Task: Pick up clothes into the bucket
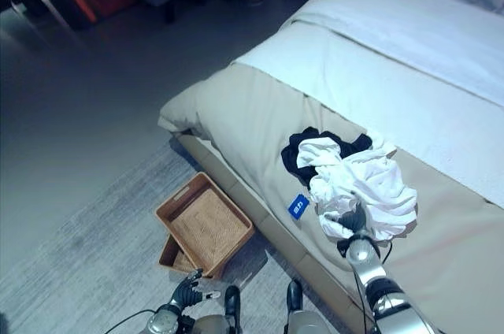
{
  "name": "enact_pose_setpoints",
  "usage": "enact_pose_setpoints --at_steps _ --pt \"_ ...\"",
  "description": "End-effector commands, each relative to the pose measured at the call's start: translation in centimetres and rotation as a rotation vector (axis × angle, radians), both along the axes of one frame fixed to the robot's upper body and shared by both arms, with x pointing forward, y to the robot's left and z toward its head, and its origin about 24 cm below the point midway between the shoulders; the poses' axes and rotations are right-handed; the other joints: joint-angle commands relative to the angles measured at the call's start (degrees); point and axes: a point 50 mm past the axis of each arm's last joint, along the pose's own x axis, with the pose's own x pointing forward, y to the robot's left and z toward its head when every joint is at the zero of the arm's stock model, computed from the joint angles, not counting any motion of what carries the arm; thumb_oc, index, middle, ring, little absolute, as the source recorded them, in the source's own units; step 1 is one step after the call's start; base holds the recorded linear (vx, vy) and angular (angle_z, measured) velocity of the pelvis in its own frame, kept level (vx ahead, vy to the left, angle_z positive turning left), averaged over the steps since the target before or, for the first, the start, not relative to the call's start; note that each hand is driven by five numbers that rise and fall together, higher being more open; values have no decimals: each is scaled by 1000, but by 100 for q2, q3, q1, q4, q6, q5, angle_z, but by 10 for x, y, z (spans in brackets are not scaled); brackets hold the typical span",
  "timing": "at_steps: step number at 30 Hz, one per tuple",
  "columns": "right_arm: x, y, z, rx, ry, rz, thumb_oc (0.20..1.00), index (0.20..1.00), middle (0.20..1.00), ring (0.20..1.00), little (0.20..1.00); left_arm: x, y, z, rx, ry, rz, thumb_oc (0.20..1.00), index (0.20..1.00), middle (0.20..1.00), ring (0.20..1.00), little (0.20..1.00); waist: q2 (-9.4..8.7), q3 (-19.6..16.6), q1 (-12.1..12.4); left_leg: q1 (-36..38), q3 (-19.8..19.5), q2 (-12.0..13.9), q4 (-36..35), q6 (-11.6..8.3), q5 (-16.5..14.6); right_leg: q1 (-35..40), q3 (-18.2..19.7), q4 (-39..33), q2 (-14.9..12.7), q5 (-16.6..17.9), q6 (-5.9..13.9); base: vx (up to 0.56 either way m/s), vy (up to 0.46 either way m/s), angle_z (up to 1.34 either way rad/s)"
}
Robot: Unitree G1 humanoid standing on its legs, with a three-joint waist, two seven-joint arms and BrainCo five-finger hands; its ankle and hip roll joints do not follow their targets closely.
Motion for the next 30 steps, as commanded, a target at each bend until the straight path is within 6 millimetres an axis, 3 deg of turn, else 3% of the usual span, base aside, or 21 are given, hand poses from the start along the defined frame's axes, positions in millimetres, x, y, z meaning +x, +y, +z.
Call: enact_pose_setpoints --at_steps 1,5,12,20,23,24,25,26,30 --pt "29 5 39 -110 -178 -9 1000 1000 1000 1000 1000 33 -8 17 18 -139 -15 1000 1000 1000 1000 1000 -294 142 93 -229 -94 -241 397 120 -212 -529 -69 1177 -501 -429 372 -27 34 -7" --pt "42 -17 67 -224 -233 -109 1000 1000 1000 1000 1000 56 -25 31 2 -228 -55 1000 1000 1000 1000 1000 -162 431 71 -539 -205 -287 438 119 -132 -931 -109 1511 -569 -536 351 -8 5 -2" --pt "56 -39 97 -326 -210 -203 1000 1000 1000 1000 1000 82 -43 50 -52 -315 -66 1000 1000 1000 1000 1000 -93 931 53 -1163 -199 -356 893 90 -197 -1568 -33 1962 -641 -555 334 -35 12 4" --pt "63 -55 120 -361 -192 -271 1000 1000 1000 1000 1000 91 -43 57 -39 -339 -59 1000 1000 1000 1000 1000 -39 1295 52 -1617 -129 -402 1136 94 -215 -2079 38 2276 -699 -565 331 -30 12 2" --pt "66 -67 140 -336 -208 -319 1000 1000 1000 1000 1000 96 -37 60 -30 -350 -28 1000 1000 1000 1000 1000 3 1491 74 -1919 -108 -442 1309 107 -227 -2389 74 2438 -738 -563 317 -46 20 2" --pt "66 -69 142 -302 -208 -313 495 495 495 495 495 96 -35 60 -29 -349 -14 1000 1000 1000 1000 1000 -4 1493 79 -2006 -105 -453 1332 114 -228 -2476 66 2459 -752 -562 316 -13 3 6" --pt "68 -70 147 -275 -221 -312 250 250 250 250 250 96 -32 59 -24 -341 -3 1000 1000 1000 1000 1000 -14 1493 76 -2062 -107 -462 1345 114 -228 -2527 75 2479 -752 -570 315 -6 1 7" --pt "68 -74 153 -244 -236 -325 200 200 200 200 200 96 -29 58 -18 -332 17 1000 1000 1000 1000 1000 -20 1493 66 -2134 -106 -473 1357 114 -213 -2609 72 2495 -768 -560 308 2 5 7" --pt "73 -72 167 -199 -298 -317 200 200 200 200 200 95 -26 56 -15 -327 24 1000 1000 1000 1000 1000 -44 1493 61 -2126 -115 -485 1307 115 -186 -2610 64 2442 -779 -532 311 4 8 3"
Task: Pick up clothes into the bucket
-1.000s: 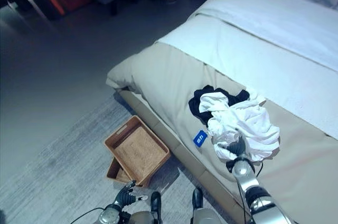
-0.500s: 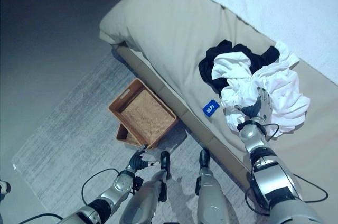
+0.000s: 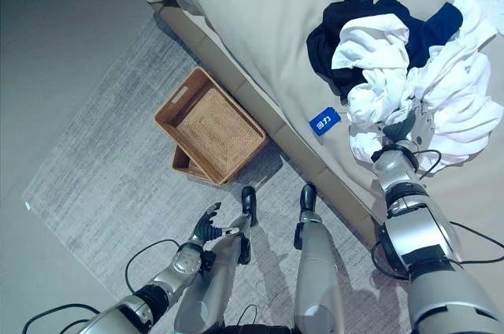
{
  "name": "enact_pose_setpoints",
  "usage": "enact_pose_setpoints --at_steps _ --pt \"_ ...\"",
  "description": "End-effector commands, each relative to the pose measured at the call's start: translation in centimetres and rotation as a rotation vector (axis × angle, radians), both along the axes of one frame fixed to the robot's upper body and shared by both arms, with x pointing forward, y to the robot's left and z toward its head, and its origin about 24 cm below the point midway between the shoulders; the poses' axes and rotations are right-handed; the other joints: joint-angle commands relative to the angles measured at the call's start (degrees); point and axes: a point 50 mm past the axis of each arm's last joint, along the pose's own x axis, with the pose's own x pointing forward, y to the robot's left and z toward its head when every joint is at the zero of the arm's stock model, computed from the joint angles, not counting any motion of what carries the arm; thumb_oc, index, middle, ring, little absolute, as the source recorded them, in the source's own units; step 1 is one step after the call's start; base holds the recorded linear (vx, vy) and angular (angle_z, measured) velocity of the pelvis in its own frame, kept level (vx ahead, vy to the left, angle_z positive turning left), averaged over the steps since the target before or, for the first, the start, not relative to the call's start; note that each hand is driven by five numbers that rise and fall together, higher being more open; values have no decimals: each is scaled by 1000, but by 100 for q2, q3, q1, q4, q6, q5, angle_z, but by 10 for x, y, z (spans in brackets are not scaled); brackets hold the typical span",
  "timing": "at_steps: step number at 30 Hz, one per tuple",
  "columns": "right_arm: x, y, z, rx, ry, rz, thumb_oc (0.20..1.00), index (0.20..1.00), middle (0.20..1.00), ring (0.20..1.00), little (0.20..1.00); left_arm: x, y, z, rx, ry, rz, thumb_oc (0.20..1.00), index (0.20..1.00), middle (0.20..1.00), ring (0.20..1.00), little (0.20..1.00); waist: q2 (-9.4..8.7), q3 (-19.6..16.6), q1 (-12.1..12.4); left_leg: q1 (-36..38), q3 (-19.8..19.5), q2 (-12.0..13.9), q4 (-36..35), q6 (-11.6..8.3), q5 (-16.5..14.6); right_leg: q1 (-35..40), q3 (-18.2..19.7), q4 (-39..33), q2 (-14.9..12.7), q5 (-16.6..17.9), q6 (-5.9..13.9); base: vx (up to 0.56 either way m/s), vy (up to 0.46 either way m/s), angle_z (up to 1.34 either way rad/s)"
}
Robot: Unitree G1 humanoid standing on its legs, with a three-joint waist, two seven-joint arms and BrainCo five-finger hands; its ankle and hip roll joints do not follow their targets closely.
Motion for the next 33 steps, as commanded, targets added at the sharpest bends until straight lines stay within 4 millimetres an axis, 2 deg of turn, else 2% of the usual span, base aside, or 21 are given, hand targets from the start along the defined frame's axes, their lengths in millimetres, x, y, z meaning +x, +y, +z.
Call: enact_pose_setpoints --at_steps 1,4,7,11,12,16,18,19,23,27,29,33 --pt "-1 -11 16 34 -55 0 200 200 200 200 200 -2 3 -1 -25 -3 54 1000 1000 1000 1000 1000 -230 -17 -49 9 -96 -65 690 -91 -446 428 -87 -176 -196 180 312 0 0 0" --pt "3 -7 29 62 -136 44 200 200 200 200 200 -1 4 0 -27 -9 59 1000 1000 1000 1000 1000 -308 -17 -78 165 -117 -54 553 -104 -414 578 -103 -342 -192 242 340 0 0 0" --pt "6 1 49 53 -232 117 200 200 200 200 200 -1 8 1 -30 -17 70 1000 1000 1000 1000 1000 -460 -17 -152 408 -102 -37 450 -120 -410 802 -90 -479 -171 298 353 -4 5 -3" --pt "4 7 63 76 -328 203 200 200 200 200 200 -2 17 1 -29 -20 93 1000 1000 1000 1000 1000 -685 -50 -235 707 -34 14 394 -133 -456 1135 -51 -682 -130 391 380 -4 8 -5" --pt "3 10 71 68 -359 255 200 200 200 200 200 -5 25 -1 -20 -9 106 1000 1000 1000 1000 1000 -831 -179 -278 838 11 53 371 -141 -495 1303 -13 -843 -93 462 401 19 4 -4" --pt "-1 13 80 71 -416 291 200 200 200 200 200 -10 32 -5 -14 8 123 1000 1000 1000 1000 1000 -940 -304 -296 997 89 94 306 -145 -519 1475 47 -1033 -37 564 422 24 2 -21" --pt "-9 18 98 44 -514 346 200 200 200 200 200 -18 42 -9 -1 31 145 1000 1000 1000 1000 1000 -1060 -516 -336 1208 208 150 216 -143 -552 1721 110 -1318 27 679 464 30 1 -21" --pt "-12 17 98 44 -535 350 200 200 200 200 200 -20 45 -10 1 34 149 1000 1000 1000 1000 1000 -1086 -577 -339 1266 235 160 192 -140 -558 1787 140 -1403 49 706 473 24 6 -29" --pt "-31 20 125 9 -711 381 200 200 200 200 200 -29 57 -14 10 56 180 1000 1000 1000 1000 1000 -1128 -883 -302 1590 338 183 70 -128 -590 2170 196 -1699 121 745 487 45 4 -32" --pt "-50 16 155 -118 -807 371 200 200 200 200 200 -32 59 -13 14 49 157 1000 1000 1000 1000 1000 -1126 -1142 -254 1926 342 201 -8 -118 -636 2538 159 -1788 132 693 480 49 2 -9" --pt "-58 14 172 -176 -858 358 200 200 200 200 200 -28 58 -6 4 8 132 1000 1000 1000 1000 1000 -1144 -1304 -235 2056 330 199 -78 -111 -629 2668 138 -1820 143 671 480 19 -6 0" --pt "-66 14 194 -242 -902 351 200 200 200 200 200 -20 53 7 -41 -61 94 1000 1000 1000 1000 1000 -1167 -1579 -223 2362 357 213 -273 -97 -619 2937 92 -1893 158 628 492 31 -3 4"
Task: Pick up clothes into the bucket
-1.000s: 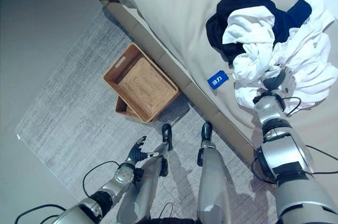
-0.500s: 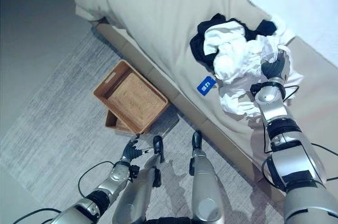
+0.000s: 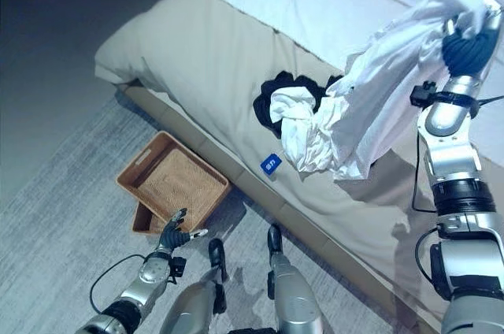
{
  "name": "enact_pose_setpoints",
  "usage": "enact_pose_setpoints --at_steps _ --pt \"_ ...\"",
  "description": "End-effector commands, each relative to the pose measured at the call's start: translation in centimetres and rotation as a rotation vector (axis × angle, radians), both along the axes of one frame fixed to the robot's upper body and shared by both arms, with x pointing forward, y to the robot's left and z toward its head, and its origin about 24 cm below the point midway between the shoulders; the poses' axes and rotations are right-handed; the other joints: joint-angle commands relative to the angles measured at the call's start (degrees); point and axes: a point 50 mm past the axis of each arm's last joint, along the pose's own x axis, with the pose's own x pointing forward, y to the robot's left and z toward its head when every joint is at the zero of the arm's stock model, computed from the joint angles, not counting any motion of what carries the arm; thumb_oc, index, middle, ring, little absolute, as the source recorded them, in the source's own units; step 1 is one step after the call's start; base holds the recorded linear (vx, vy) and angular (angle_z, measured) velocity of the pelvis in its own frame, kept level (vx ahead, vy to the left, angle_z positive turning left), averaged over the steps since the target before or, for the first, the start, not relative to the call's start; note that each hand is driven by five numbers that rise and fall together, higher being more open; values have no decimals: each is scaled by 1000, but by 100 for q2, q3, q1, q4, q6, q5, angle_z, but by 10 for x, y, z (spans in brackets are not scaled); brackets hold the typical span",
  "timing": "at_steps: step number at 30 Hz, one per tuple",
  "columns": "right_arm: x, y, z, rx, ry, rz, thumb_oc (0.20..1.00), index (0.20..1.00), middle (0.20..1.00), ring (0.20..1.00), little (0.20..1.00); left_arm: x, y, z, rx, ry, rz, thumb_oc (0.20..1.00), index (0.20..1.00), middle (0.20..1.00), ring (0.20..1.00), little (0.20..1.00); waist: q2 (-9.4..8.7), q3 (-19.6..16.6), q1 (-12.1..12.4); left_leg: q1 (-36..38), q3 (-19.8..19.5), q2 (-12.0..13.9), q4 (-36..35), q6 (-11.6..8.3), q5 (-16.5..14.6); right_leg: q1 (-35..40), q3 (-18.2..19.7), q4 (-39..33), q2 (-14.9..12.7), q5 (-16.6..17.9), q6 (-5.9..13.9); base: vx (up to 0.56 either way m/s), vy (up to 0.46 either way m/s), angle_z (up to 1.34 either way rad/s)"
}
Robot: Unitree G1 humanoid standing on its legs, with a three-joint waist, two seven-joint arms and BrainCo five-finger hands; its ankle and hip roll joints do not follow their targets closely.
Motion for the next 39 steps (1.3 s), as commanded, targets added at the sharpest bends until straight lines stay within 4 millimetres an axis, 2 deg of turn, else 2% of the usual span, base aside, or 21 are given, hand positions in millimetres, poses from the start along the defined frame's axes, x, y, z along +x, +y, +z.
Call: enact_pose_setpoints --at_steps 1,5,7,8,9,10,14,16,19,21,23,24,26,32,35,39 --pt "-17 4 51 -86 -193 -15 200 200 200 200 200 2 -4 6 -14 -48 -48 1000 1000 1000 1000 1000 -279 -805 94 64 -194 -102 536 -57 -607 192 -290 501 -344 -362 448 37 9 2" --pt "-17 5 68 -115 -199 -27 200 200 200 200 200 14 -16 26 -92 -140 -94 1000 1000 1000 1000 1000 -305 -1064 66 349 -170 -98 384 -54 -605 447 -339 436 -339 -390 464 51 6 5" --pt "-15 9 72 -122 -194 -3 200 200 200 200 200 26 -25 49 -148 -239 -140 1000 1000 1000 1000 1000 -314 -1181 61 473 -156 -87 355 -53 -622 572 -349 410 -342 -398 473 57 9 3" --pt "-15 12 72 -131 -186 15 200 200 200 200 200 32 -29 65 -176 -303 -174 1000 1000 1000 1000 1000 -310 -1238 54 516 -150 -83 349 -51 -632 616 -350 396 -344 -403 477 0 0 0" --pt "-14 20 73 -147 -173 65 200 200 200 200 200 39 -33 93 -223 -403 -228 1000 1000 1000 1000 1000 -317 -1329 41 560 -124 -90 335 -42 -596 670 -345 356 -351 -358 476 43 19 0" --pt "-14 20 72 -146 -172 65 200 200 200 200 200 39 -33 92 -223 -401 -228 1000 1000 1000 1000 1000 -313 -1339 39 597 -129 -81 319 -46 -645 703 -343 347 -341 -403 485 40 16 -2" --pt "-12 46 60 -174 -124 234 200 200 200 200 200 55 -48 179 -264 -682 -421 1000 1000 1000 1000 1000 -290 -1504 -14 676 -99 -91 290 -37 -610 781 -342 304 -355 -365 488 -2 3 -1" --pt "-10 56 51 -191 -76 308 200 200 200 200 200 63 -58 210 -225 -776 -499 1000 1000 1000 1000 1000 -283 -1576 -37 739 -89 -86 265 -35 -616 839 -339 289 -350 -371 492 0 0 0" --pt "-14 83 41 -228 -33 497 200 200 200 200 200 76 -83 252 -136 -897 -623 1000 1000 1000 1000 1000 -273 -1667 -95 803 -91 -80 262 -34 -631 894 -344 282 -350 -378 496 0 0 0" --pt "-15 89 33 -224 -3 568 200 200 200 200 200 81 -99 268 -115 -943 -669 1000 1000 1000 1000 1000 -273 -1677 -90 822 -101 -83 266 -29 -636 933 -357 266 -355 -375 503 0 0 0" --pt "-19 110 24 -259 50 715 200 200 200 200 200 87 -117 289 0 -1017 -721 1000 1000 1000 1000 1000 -264 -1690 -114 836 -99 -85 274 -22 -633 956 -352 255 -355 -368 512 0 0 0" --pt "-19 109 24 -259 50 714 200 200 200 200 200 87 -118 289 -1 -1017 -722 1000 1000 1000 1000 1000 -265 -1685 -108 838 -100 -85 273 -22 -634 959 -353 255 -355 -368 512 -14 -3 -6" --pt "-23 123 16 -288 91 811 200 200 200 200 200 91 -129 297 43 -1054 -717 1000 1000 1000 1000 1000 -269 -1685 -115 848 -98 -91 276 -21 -626 974 -359 250 -354 -364 509 -14 -9 -6" --pt "-43 157 13 -383 100 1033 200 200 200 200 200 108 -140 289 109 -987 -692 1000 1000 1000 1000 1000 -241 -1663 -137 848 -87 -89 314 -28 -615 1002 -362 237 -349 -350 514 -2 -2 -1" --pt "-60 174 22 -428 24 1131 200 200 200 200 200 119 -143 271 147 -896 -671 1000 1000 1000 1000 1000 -212 -1639 -149 858 -82 -90 331 -18 -622 1016 -354 220 -354 -343 516 0 0 0" --pt "-71 185 30 -449 -51 1188 200 200 200 200 200 125 -143 259 183 -848 -638 1000 1000 1000 1000 1000 -192 -1626 -149 865 -69 -91 339 -13 -629 1025 -344 207 -360 -327 518 0 0 0"
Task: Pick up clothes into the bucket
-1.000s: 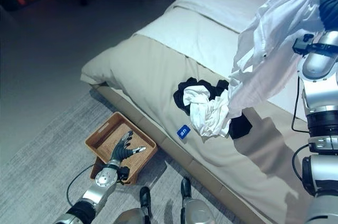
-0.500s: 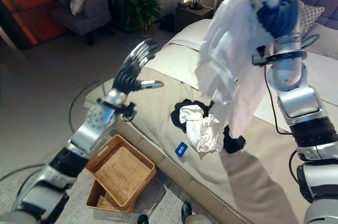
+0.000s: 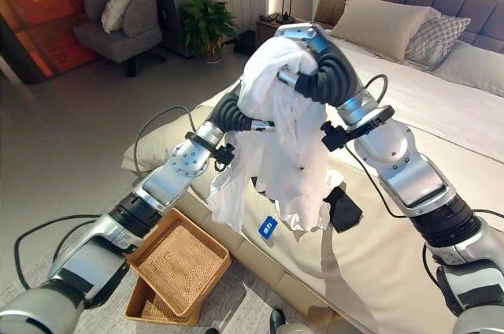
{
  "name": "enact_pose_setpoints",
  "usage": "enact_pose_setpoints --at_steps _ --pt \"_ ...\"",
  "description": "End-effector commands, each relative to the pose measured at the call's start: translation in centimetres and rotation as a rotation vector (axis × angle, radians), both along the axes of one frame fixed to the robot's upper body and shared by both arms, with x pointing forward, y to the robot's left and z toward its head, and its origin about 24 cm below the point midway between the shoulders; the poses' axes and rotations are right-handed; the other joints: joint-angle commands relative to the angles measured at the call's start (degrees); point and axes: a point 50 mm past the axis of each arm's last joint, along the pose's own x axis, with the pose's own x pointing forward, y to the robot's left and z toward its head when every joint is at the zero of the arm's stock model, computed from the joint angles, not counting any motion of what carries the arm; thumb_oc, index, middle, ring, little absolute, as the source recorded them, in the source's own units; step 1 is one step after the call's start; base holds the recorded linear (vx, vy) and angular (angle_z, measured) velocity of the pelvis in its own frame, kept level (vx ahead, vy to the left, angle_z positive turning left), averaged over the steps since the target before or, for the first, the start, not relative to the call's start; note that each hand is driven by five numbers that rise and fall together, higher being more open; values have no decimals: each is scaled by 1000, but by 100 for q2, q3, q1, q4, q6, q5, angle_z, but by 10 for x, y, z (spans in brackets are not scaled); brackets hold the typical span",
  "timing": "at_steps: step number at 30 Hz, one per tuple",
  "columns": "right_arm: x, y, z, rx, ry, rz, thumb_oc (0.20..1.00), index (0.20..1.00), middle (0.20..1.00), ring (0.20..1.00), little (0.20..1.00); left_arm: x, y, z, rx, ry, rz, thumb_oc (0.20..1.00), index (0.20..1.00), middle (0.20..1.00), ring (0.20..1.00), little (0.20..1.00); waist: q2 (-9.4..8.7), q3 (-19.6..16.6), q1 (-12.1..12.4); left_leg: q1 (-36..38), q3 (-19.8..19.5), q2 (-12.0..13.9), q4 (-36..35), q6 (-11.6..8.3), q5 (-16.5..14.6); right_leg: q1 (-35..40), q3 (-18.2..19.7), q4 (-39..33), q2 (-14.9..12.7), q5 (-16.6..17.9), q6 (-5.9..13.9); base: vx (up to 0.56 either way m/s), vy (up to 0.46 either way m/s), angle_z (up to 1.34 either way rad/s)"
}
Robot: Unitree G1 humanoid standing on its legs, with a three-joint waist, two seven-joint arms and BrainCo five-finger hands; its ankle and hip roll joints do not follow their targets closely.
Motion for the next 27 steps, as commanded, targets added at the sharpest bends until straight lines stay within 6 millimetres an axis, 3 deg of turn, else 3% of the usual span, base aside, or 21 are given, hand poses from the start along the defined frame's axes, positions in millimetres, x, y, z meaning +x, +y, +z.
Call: enact_pose_setpoints --at_steps 1,9,12,14,15,17,18,22,27 --pt "-28 12 44 138 -208 166 200 200 200 200 200 13 -13 13 75 -59 34 1000 1000 1000 1000 1000 -208 -232 16 3 -120 -106 444 85 -515 97 -354 493 -380 -303 451 0 0 0" --pt "-51 33 60 189 -301 320 200 200 200 200 200 20 -16 -23 144 73 90 1000 1000 1000 1000 1000 -192 -181 -10 -32 -101 -122 515 122 -549 56 -290 516 -386 -283 446 -3 2 -2" --pt "-51 35 62 196 -299 334 200 200 200 200 200 16 -22 -18 85 100 15 1000 1000 1000 1000 1000 -177 -181 -26 -55 -94 -127 533 128 -555 34 -267 530 -390 -281 446 -2 4 -3" --pt "-50 36 61 200 -277 347 200 200 200 200 200 5 -30 -7 -64 180 -165 1000 1000 1000 1000 1000 -151 -190 -48 -54 -87 -130 530 127 -554 22 -264 537 -393 -276 450 0 0 0" --pt "-49 37 60 202 -268 351 200 200 200 200 200 3 -30 -4 -121 207 -202 890 890 890 890 890 -149 -194 -54 -49 -83 -131 526 127 -554 27 -261 534 -395 -273 449 0 0 0" --pt "-45 42 57 197 -233 362 200 200 200 200 200 -5 -36 -5 -291 361 -357 260 260 260 260 260 -149 -217 -94 14 -84 -120 481 113 -593 69 -253 519 -382 -305 458 51 14 0" --pt "-46 44 57 194 -233 372 200 200 200 200 200 -7 -35 -7 -295 365 -355 200 200 200 200 200 -150 -220 -101 24 -78 -120 476 112 -593 74 -248 516 -382 -304 455 51 10 1" --pt "-40 43 53 165 -205 352 200 200 200 200 200 -18 -35 -15 -427 554 -516 200 200 200 200 200 -177 -266 -135 46 -76 -115 436 96 -586 85 -227 475 -380 -288 456 0 0 0" --pt "-31 37 43 138 -156 302 200 200 200 200 200 -21 -23 -15 -467 605 -570 200 200 200 200 200 -194 -273 -138 52 -76 -117 406 79 -579 86 -239 447 -385 -277 464 0 0 0"
